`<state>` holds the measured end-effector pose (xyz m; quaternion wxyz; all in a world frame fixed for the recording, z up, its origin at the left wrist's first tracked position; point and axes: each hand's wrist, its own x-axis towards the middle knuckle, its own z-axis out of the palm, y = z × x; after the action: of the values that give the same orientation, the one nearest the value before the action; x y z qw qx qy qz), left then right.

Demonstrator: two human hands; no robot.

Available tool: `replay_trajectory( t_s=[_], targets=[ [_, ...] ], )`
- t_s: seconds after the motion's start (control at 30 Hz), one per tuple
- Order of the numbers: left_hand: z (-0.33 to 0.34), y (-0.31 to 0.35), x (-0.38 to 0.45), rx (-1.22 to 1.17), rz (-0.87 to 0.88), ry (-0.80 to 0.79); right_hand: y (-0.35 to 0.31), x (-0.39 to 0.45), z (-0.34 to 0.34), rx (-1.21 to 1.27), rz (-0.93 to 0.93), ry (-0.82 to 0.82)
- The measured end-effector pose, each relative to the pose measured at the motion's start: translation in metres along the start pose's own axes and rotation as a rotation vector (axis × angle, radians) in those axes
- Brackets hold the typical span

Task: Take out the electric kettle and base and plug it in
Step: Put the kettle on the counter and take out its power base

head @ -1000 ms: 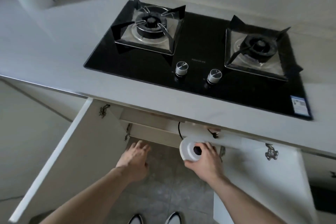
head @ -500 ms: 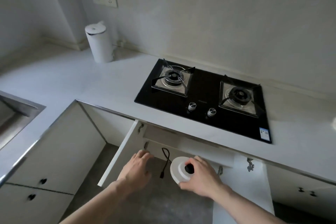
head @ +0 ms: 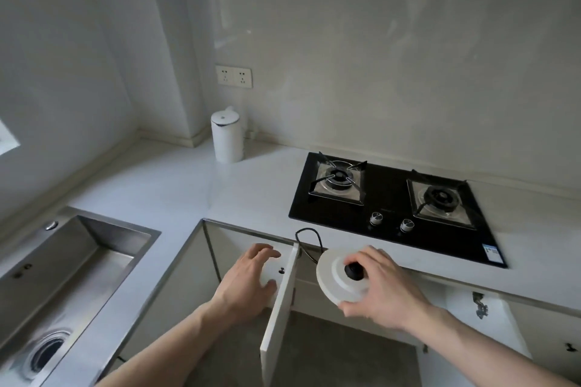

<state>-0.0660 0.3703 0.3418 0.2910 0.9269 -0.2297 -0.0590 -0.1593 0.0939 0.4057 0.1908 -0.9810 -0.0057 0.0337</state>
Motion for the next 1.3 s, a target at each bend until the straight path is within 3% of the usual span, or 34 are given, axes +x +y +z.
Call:
replay_trajectory(
  t_s=[0.27, 0.6, 1.0, 1.3],
  targets=[
    [-0.065, -0.060, 0.017, -0.137, -0.108, 0.100, -0.071, 0.082, 0.007, 0.034, -0.155, 0.052],
    [-0.128, -0.141, 0.055, -0.112, -0.314, 0.233, -0.133, 0.229, 0.035, 0.100, -0.329, 0.007],
    [-0.206, -0.238, 0.130, 0.040, -0.260, 0.281, -0.210, 0.358, 0.068, 0.110, -0.423, 0.011],
    [-0.232, -0.345, 0.200, 0.135, -0.188, 0.211, -0.253, 0.428, 0.101, 0.075, -0.427, -0.054]
  ],
)
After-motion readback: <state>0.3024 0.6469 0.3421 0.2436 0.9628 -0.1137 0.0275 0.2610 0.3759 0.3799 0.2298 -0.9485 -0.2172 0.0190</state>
